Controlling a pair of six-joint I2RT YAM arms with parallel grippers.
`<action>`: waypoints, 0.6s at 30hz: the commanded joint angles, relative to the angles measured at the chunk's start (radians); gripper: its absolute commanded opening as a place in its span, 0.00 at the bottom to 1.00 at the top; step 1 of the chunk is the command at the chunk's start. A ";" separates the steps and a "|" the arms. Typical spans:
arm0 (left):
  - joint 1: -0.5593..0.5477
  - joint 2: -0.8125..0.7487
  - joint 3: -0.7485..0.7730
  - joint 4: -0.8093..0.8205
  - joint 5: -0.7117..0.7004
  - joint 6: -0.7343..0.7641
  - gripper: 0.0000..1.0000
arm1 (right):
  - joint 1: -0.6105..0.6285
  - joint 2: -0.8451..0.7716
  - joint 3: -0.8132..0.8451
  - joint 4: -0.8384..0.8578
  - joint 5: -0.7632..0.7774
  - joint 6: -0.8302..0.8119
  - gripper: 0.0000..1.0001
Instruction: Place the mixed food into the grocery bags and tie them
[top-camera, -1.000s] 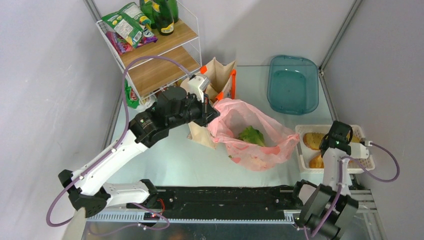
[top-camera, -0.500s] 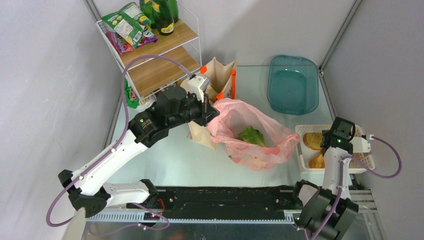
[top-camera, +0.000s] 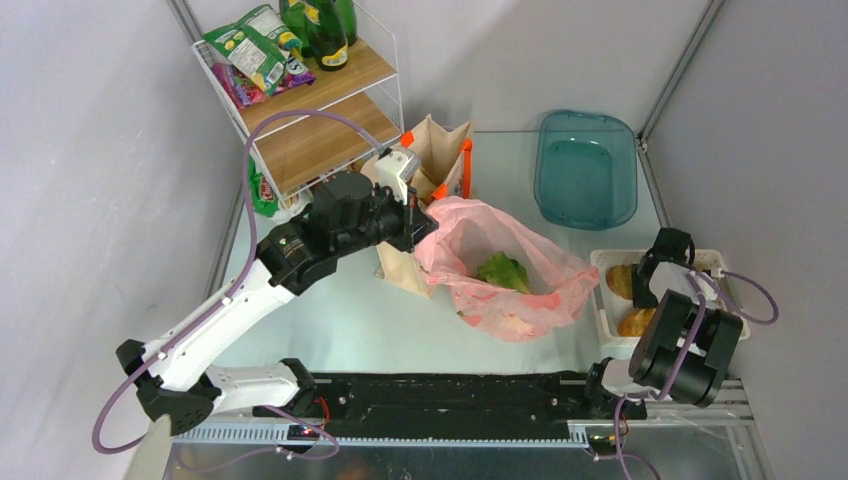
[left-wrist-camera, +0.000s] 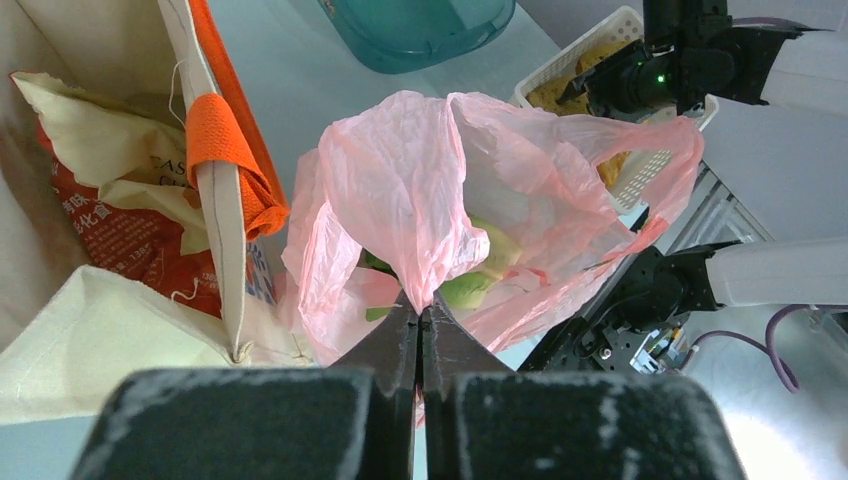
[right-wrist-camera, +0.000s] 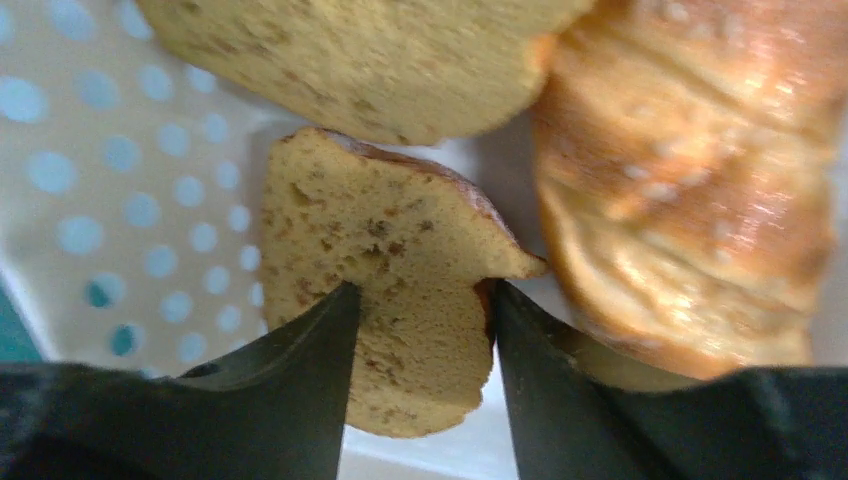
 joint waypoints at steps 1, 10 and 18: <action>-0.003 -0.022 0.030 0.019 -0.023 0.030 0.00 | -0.013 0.103 0.032 0.087 0.005 0.049 0.47; -0.003 -0.024 0.037 0.019 -0.023 0.031 0.00 | -0.025 -0.141 0.043 -0.021 0.078 0.005 0.00; -0.004 -0.011 0.047 0.020 -0.015 0.029 0.00 | -0.055 -0.427 0.165 -0.176 -0.016 -0.190 0.00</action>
